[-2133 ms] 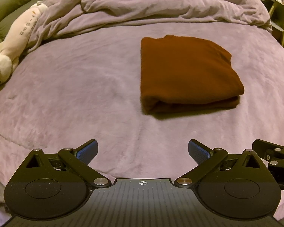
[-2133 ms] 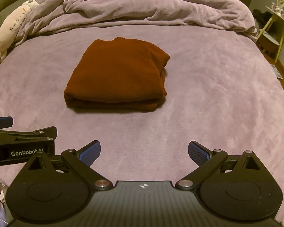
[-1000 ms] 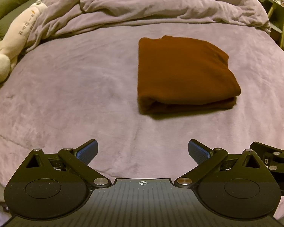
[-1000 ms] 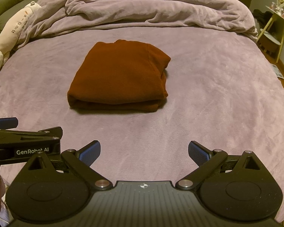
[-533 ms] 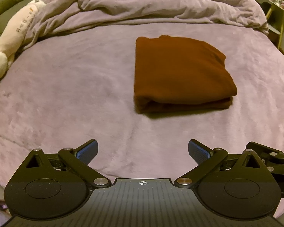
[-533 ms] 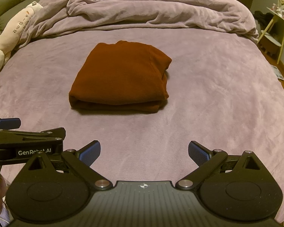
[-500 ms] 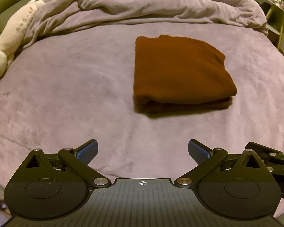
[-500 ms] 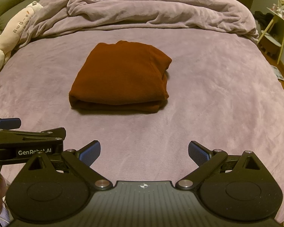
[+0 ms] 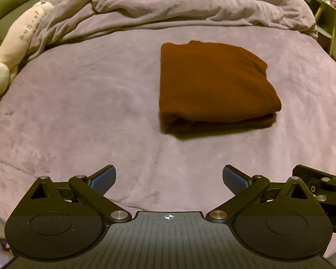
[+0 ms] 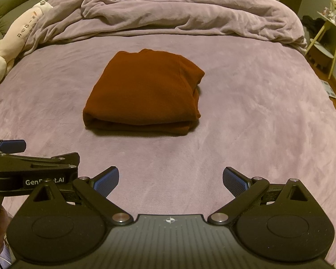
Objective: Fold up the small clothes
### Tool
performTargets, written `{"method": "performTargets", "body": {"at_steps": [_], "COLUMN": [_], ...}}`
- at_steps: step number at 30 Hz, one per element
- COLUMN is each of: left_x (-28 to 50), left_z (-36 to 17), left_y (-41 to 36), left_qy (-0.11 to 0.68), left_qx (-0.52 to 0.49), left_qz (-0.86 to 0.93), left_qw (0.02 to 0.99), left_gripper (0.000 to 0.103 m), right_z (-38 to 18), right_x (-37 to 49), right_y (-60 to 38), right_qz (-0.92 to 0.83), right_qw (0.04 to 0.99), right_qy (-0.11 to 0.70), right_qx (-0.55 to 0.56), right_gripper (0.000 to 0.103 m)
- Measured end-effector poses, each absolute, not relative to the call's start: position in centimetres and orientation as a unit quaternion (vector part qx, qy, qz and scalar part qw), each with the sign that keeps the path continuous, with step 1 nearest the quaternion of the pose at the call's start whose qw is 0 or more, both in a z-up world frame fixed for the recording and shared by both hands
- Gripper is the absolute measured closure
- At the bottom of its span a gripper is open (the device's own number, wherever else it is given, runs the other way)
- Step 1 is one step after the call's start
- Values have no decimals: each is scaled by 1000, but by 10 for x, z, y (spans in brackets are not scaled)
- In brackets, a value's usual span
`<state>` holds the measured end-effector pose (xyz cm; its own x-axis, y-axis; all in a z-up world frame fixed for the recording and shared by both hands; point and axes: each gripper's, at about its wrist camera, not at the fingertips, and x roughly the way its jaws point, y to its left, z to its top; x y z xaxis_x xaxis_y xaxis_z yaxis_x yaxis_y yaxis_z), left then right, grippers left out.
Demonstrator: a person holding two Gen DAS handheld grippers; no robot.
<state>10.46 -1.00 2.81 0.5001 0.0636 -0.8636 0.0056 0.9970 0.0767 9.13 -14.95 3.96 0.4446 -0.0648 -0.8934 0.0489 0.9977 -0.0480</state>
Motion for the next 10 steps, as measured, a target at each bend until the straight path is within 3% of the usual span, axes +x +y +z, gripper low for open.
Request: {"method": "performTargets", "body": {"at_steps": [10], "left_x": [105], "left_z": [30], "left_y": [-11], "left_qy": [498], "left_qx": [40], "left_qz": [13], "left_qw": [866], "left_gripper": [0], "right_z": [41], "right_x": [91], "right_y": [-150], "right_qz": [-33], "right_qw": [851], "right_qy": [524], "right_qx": [-9], "right_gripper": [4]}}
